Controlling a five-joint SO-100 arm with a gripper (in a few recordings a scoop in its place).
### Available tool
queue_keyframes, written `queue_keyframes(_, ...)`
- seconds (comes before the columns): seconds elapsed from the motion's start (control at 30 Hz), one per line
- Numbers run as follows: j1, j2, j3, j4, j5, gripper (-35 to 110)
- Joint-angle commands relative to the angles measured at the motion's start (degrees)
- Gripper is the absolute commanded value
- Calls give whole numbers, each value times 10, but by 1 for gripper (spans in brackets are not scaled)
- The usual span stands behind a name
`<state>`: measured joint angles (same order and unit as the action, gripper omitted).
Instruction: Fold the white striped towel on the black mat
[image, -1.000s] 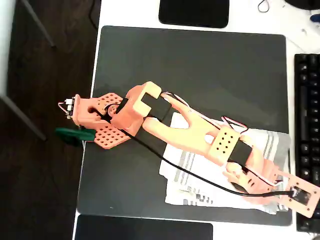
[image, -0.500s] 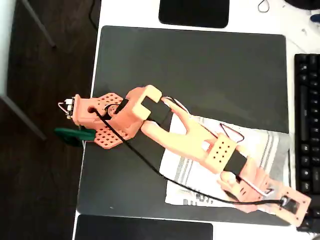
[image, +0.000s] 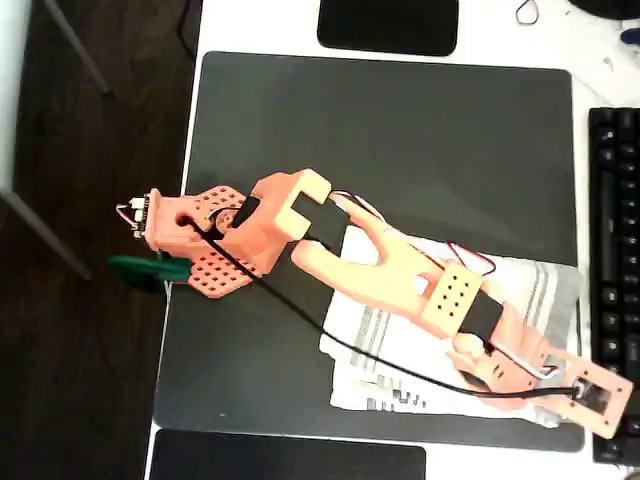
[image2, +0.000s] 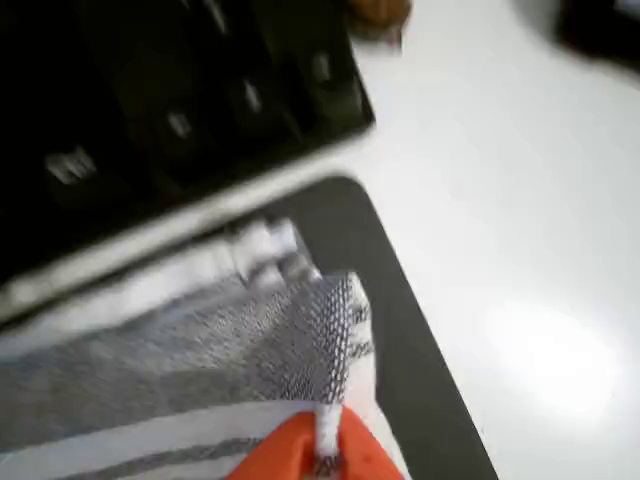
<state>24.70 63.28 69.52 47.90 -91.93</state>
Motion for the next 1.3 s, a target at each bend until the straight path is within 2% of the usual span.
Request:
queue_keyframes(0.0,-18,29,-48,0,4,0)
queue_keyframes(0.17,-26,15,-55,-15,0,0)
queue_keyframes(0.33,-20,-15,-25,-91,-18,0)
queue_keyframes(0.53,-15,-11,-18,-90,9,2)
queue_keyframes(0.73,-12,93,62,5,11,13)
queue_keyframes(0.93,-69,211,203,113,-15,20)
queue_keyframes(1.1,-120,236,288,113,-17,21)
queue_keyframes(1.27,-156,241,366,52,-20,24)
